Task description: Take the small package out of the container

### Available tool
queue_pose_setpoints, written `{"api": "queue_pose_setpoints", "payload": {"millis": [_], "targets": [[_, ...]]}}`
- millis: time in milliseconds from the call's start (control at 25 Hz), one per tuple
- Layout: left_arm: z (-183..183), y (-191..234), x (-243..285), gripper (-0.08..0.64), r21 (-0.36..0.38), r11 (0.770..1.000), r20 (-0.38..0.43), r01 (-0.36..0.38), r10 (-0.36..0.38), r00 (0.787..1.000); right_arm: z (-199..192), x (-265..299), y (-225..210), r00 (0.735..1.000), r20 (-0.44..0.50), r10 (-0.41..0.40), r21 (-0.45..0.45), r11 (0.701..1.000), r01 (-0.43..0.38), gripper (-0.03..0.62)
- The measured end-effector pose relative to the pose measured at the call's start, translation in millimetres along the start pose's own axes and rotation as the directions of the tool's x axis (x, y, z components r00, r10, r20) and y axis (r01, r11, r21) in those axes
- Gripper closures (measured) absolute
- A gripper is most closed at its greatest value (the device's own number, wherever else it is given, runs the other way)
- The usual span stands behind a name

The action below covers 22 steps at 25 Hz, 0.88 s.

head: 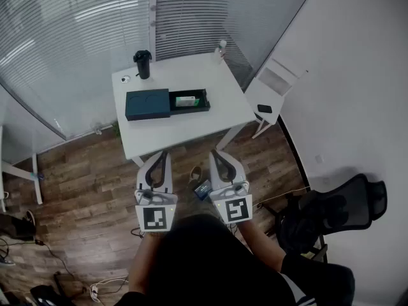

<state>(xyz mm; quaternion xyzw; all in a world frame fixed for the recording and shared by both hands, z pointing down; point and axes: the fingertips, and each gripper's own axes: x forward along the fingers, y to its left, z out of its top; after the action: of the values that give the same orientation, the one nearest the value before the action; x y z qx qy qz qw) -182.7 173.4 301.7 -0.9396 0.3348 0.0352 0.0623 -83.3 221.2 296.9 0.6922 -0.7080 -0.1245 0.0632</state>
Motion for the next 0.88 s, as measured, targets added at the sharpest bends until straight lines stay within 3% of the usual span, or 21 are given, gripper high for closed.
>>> {"api": "queue_pose_setpoints", "payload": {"millis": [280, 880], "targets": [[-3, 7, 23, 0.561, -0.008, 1.000, -0.029, -0.010, 0.010, 1.000, -4, 14, -17, 0.999, 0.038, 0.024, 0.053, 0.998, -0.026, 0.595], [-16, 23, 84, 0.561, -0.014, 0.999, -0.066, -0.051, 0.050, 0.997, -41, 80, -48, 0.991, -0.033, 0.128, 0.056, 0.990, -0.126, 0.595]]}}
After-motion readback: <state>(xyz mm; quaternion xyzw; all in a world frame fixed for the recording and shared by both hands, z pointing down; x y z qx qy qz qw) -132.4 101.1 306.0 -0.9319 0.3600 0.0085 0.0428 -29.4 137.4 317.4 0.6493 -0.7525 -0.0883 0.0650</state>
